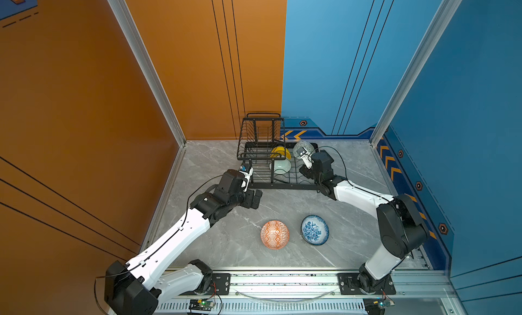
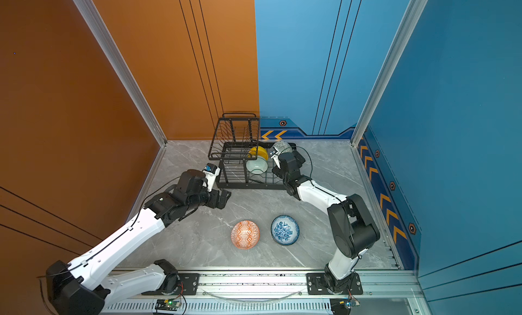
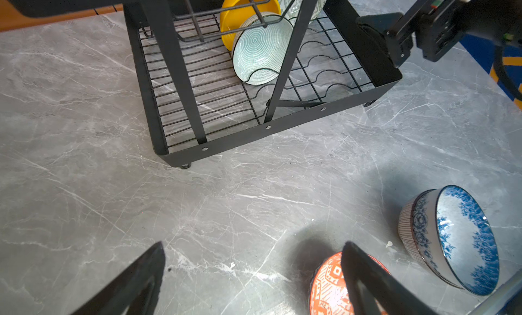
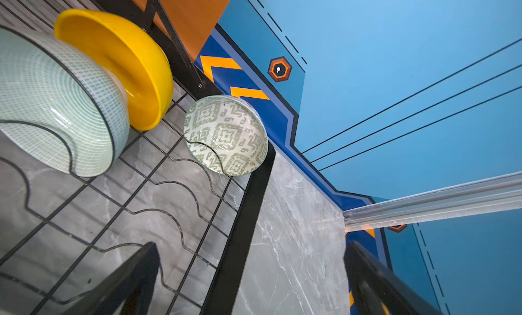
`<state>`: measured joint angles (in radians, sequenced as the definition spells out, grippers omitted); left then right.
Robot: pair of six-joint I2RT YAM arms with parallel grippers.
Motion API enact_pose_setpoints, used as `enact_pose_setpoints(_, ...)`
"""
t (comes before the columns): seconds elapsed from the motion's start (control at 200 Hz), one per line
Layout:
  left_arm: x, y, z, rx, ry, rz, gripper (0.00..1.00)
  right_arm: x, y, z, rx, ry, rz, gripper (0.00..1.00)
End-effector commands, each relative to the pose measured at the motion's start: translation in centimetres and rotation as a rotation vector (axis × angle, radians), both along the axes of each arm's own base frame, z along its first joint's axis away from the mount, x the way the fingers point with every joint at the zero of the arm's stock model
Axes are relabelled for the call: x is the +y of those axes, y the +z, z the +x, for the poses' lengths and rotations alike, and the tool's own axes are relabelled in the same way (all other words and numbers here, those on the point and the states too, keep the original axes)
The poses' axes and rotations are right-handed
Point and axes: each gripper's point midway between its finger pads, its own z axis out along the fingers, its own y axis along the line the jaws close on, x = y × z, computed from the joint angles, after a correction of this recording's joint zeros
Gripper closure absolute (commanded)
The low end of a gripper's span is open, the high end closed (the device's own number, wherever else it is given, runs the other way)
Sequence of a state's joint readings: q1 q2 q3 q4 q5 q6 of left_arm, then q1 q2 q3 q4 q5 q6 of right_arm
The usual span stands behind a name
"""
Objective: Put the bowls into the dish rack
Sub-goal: 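Raise the right gripper from the rack while the left gripper moves toward the orange-red bowl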
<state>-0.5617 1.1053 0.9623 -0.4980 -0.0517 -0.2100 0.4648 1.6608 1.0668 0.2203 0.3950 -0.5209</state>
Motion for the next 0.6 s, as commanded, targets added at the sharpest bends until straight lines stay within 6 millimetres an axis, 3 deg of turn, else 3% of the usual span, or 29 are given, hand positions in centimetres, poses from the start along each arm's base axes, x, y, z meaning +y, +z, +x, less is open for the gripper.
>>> enact_pose_setpoints(0.0,0.7,-0.5,-0.4,0.015,0.024,-0.001,0.02,-0.3,1.1,-1.5,0.065,-0.031,0.153,0.00)
enact_pose_setpoints(0.215,0.4,-0.7,-1.2,0.010,0.022,0.004,0.02,-1.0,1.5,-3.2,0.196,-0.080,0.280,0.00)
enact_pose_setpoints(0.596,-1.0,-2.6,-3.7,0.052,0.003,-0.009,0.02,-0.4,1.2,-6.7,0.424,-0.064,0.474,0.00)
